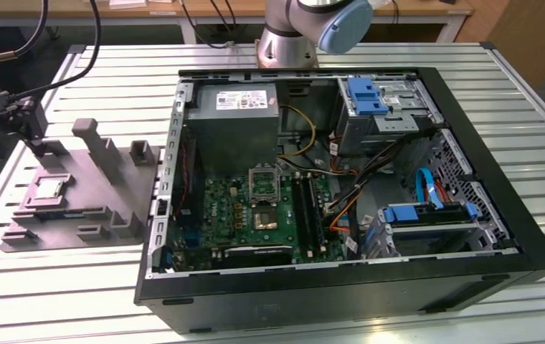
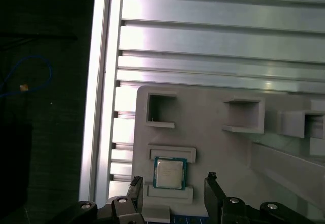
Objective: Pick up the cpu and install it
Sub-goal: 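Pick up the cpu and move it towards the insertion slot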
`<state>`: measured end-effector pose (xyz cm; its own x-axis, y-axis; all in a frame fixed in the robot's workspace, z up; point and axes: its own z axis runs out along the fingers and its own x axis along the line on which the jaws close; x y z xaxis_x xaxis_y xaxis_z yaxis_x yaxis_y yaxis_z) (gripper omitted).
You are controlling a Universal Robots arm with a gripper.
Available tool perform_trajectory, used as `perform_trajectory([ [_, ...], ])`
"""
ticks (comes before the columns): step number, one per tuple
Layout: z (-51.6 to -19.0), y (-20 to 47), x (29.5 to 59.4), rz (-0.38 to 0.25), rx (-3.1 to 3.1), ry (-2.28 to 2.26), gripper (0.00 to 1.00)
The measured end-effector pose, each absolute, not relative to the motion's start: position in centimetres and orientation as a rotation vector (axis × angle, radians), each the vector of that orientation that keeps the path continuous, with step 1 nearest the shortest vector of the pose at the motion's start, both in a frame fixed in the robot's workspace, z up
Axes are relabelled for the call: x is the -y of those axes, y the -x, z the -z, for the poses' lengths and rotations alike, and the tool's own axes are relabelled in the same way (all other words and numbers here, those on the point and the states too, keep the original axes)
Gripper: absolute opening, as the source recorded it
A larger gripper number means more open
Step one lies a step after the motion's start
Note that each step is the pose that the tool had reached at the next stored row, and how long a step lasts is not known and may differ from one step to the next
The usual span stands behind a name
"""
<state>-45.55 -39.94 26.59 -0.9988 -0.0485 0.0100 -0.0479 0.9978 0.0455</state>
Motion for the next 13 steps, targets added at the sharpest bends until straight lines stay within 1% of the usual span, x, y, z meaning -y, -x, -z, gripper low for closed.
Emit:
perform_trajectory([
  [13, -26.24, 45.55, 39.94, 0.071, 3.129, -0.076, 0.60],
])
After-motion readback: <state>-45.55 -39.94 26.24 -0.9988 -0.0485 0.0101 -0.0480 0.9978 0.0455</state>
